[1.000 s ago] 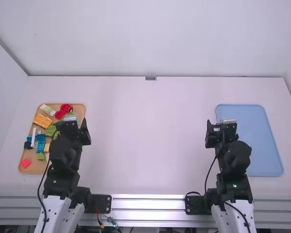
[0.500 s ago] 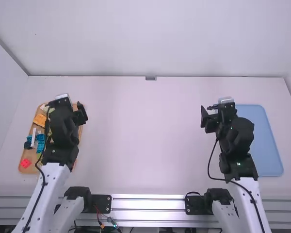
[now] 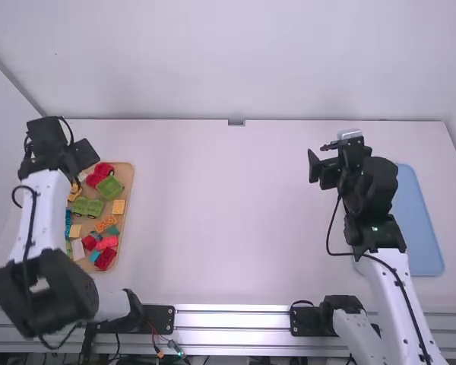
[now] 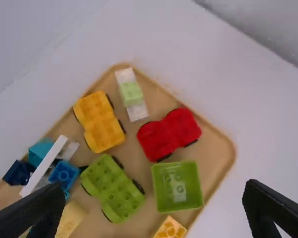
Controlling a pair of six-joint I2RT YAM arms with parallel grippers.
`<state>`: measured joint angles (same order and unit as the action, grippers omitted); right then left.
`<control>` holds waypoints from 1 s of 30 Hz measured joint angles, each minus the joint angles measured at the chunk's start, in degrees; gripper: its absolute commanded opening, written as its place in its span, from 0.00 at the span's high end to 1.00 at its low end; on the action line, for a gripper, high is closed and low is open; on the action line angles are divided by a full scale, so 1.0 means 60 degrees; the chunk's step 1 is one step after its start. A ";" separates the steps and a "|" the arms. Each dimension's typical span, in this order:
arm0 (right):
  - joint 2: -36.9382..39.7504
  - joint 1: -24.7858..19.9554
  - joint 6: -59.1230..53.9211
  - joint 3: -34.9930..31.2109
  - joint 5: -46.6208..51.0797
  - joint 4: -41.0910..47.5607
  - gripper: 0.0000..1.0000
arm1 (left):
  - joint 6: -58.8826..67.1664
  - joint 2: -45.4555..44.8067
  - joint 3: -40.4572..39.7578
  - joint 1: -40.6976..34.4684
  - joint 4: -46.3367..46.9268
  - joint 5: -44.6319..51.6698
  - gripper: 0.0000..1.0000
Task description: Assemble lego blocks to make yellow taxi
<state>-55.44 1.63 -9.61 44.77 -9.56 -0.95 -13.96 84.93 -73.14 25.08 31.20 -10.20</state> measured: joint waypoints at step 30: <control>-0.0321 0.0612 -0.0182 0.0259 -0.0098 0.0248 0.01 | -0.0758 0.5734 -0.3355 0.2080 0.1322 0.1453 0.04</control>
<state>-57.36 5.30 -10.70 46.33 -10.15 0.54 -18.50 119.33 -93.27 37.56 39.13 -1.48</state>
